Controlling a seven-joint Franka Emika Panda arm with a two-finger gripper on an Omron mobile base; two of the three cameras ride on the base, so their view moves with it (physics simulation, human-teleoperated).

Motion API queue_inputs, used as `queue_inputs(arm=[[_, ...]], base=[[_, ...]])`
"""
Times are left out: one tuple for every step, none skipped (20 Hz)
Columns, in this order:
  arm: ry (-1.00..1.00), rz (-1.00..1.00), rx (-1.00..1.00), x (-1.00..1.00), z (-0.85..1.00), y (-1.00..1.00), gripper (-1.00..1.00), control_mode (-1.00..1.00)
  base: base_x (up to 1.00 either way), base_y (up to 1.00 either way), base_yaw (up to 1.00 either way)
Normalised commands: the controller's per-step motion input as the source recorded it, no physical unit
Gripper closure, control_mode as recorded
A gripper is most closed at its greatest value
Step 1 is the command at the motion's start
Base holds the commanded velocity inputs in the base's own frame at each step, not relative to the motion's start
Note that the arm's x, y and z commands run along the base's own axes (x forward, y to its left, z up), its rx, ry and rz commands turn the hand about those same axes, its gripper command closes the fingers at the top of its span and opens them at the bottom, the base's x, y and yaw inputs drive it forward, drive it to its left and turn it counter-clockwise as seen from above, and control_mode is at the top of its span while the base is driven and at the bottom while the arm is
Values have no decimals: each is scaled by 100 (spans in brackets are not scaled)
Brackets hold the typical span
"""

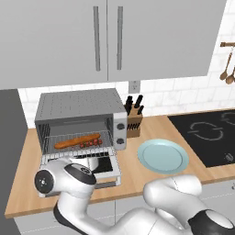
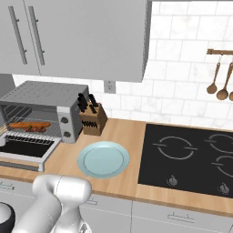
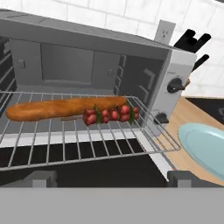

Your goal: Pick up the kebab skewer and baguette bread, and place them inside the toaster oven. Close the toaster oven door and start by setting the timer.

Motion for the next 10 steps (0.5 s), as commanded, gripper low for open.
queue_inputs(arm=[[-8, 21, 1, 5, -26, 0, -100, -100], [-11, 22, 0, 1, -25, 0, -100, -100], [-7, 20, 0, 0, -22, 0, -100, -100], [-9, 20, 0, 9, -21, 0, -100, -100], [-7, 22, 0, 19, -16, 0, -100, -100], [-6, 22, 0, 24, -16, 0, -100, -100], [-5, 19, 1, 30, -20, -4, -100, -100], [-4, 18, 1, 37, -24, -4, -100, -100], [-4, 18, 1, 41, -24, -6, -100, -100], [-5, 18, 2, 41, -23, -9, -100, -100]], base=[[0, 0, 0], [0, 0, 0], [0, 0, 0], [0, 0, 0], [0, 0, 0], [0, 0, 0], [0, 0, 0], [0, 0, 0], [0, 0, 0], [0, 0, 0]])
